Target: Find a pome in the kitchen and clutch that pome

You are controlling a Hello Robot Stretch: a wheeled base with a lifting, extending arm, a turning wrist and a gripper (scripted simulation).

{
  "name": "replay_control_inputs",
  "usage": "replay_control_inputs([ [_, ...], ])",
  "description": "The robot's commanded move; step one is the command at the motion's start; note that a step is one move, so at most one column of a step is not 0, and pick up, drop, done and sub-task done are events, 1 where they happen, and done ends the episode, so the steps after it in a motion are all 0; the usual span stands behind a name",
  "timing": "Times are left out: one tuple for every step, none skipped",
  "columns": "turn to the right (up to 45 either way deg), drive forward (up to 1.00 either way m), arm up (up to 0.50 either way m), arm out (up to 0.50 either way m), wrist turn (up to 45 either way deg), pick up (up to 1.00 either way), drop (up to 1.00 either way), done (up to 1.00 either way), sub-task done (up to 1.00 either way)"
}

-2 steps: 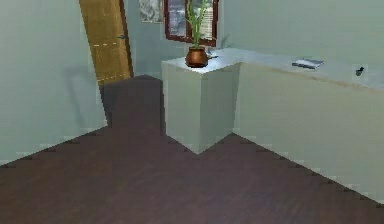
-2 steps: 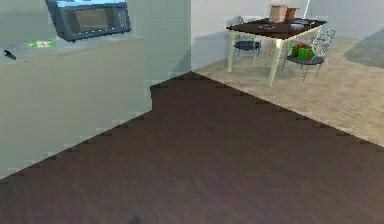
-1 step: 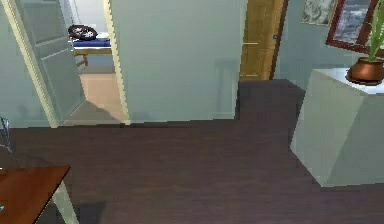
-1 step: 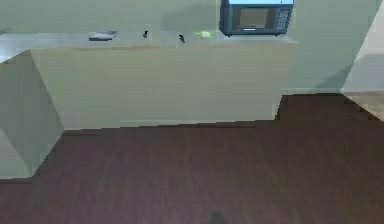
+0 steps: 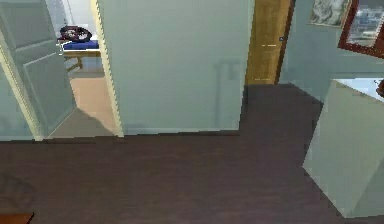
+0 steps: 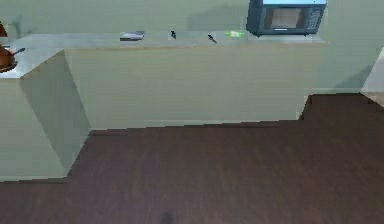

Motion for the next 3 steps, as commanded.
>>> replay_control_inputs([
  [-45.0,0.00,0.00,0.00,0.0,0.00,0.00,0.00,0.00],
  [-12.0,0.00,0.00,0.00,0.0,0.00,0.00,0.00,0.00],
  [-3.0,0.00,0.00,0.00,0.0,0.00,0.00,0.00,0.00],
])
